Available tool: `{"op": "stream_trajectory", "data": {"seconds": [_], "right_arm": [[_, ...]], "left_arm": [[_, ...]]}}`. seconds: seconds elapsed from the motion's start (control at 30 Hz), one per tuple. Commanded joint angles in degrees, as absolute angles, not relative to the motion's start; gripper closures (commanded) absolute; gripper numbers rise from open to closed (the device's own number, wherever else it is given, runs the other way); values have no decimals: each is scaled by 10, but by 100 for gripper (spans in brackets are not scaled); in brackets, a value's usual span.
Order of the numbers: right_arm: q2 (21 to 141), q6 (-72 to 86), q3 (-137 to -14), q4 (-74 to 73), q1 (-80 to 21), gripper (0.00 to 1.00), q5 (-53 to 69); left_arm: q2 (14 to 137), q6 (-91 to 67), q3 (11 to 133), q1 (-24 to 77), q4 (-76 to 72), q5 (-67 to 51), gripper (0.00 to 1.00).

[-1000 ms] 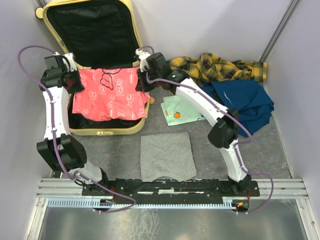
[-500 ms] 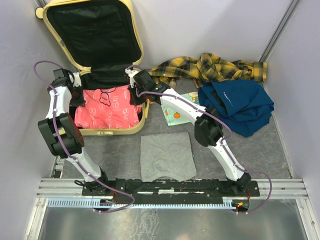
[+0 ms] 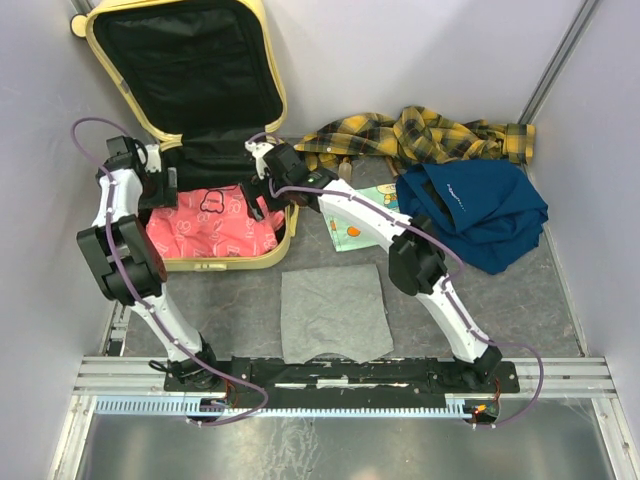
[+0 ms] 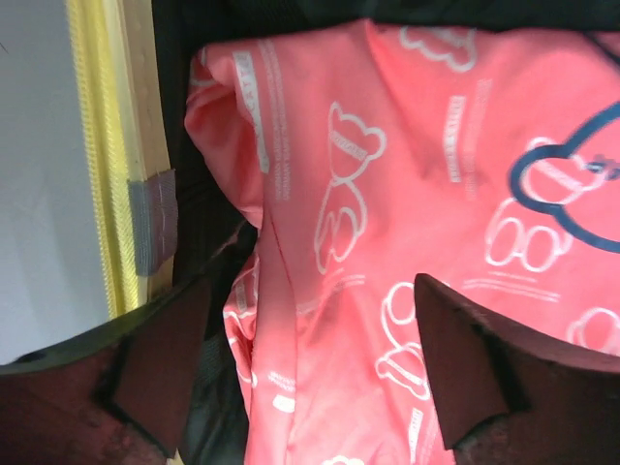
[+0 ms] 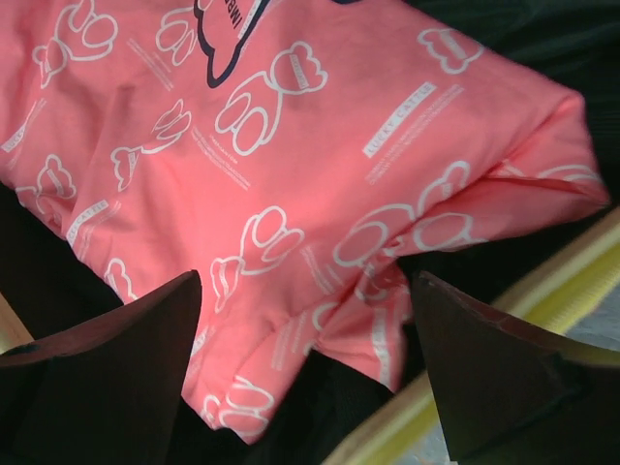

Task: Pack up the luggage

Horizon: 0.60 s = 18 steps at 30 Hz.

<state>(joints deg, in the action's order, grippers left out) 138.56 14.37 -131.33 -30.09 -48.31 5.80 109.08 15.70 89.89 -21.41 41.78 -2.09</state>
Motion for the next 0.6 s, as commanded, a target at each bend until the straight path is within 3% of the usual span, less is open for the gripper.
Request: {"op": "stream_trajectory", "data": {"seconds": [0.0, 0.07, 0.3, 0.57], "right_arm": [[1289, 113, -1330, -309, -468, 1, 81], [1262, 91, -1325, -313, -468, 1, 110], [1140, 26, -1231, -384, -427, 1, 233], [976, -57, -990, -498, -322, 5, 300]], "left_arm": [[1015, 202, 944, -215, 436, -98, 4], [996, 215, 957, -216, 456, -135, 0], [940, 284, 987, -210, 544, -277, 1], [833, 412, 892, -100, 626, -346, 0]]}}
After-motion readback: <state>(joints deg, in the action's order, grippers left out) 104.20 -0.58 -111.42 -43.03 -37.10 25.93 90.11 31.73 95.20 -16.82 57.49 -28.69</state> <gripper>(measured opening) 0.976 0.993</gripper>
